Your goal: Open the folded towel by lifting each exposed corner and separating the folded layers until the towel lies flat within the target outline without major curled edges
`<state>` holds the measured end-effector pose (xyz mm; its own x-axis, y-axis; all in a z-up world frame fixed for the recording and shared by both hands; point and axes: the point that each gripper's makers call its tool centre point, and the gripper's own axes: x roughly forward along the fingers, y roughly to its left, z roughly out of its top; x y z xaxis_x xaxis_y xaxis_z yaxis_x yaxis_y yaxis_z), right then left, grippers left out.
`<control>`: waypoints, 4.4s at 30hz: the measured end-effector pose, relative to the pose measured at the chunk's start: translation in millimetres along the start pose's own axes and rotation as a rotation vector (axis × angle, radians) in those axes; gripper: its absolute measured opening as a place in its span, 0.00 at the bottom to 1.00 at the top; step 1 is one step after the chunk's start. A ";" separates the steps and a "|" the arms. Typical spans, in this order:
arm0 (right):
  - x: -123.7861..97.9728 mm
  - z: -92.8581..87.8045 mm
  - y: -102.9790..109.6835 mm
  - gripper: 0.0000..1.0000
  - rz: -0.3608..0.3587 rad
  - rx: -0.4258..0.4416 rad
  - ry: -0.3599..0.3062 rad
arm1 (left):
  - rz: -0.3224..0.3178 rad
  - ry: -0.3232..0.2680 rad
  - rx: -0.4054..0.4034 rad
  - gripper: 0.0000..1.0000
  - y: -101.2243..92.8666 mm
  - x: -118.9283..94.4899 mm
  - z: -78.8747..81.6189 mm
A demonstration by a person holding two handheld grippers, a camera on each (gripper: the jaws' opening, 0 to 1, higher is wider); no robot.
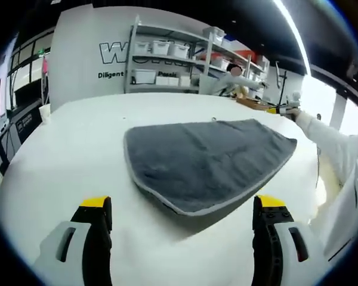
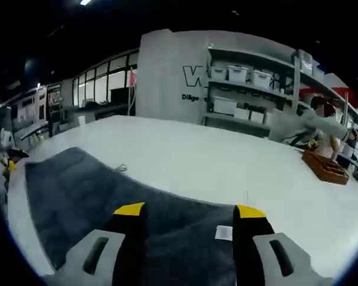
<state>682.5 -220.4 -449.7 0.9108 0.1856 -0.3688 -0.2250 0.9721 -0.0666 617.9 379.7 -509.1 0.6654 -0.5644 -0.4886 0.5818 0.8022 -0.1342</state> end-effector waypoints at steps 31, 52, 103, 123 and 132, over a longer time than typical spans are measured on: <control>-156.8 -55.4 159.5 0.99 -0.112 0.015 -0.044 | -0.062 -0.060 0.055 0.97 -28.1 -14.6 -6.4; -162.0 -48.0 207.1 0.99 -0.091 0.094 -0.157 | -0.215 -0.209 0.250 0.97 20.0 22.8 75.0; -160.5 -74.7 179.6 0.99 -0.134 0.150 -0.098 | -0.217 0.058 0.302 0.16 134.7 256.9 105.9; -162.1 -76.2 177.6 0.99 -0.130 0.150 -0.093 | -0.129 0.091 0.352 0.05 159.2 252.0 108.1; -159.6 -77.9 182.1 0.99 -0.124 0.149 -0.086 | -0.067 0.106 0.352 0.05 180.2 244.0 107.2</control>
<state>469.2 -84.2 -475.1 0.9558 0.0683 -0.2859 -0.0614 0.9976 0.0333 935.3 365.7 -560.0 0.5789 -0.5752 -0.5779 0.7600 0.6373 0.1271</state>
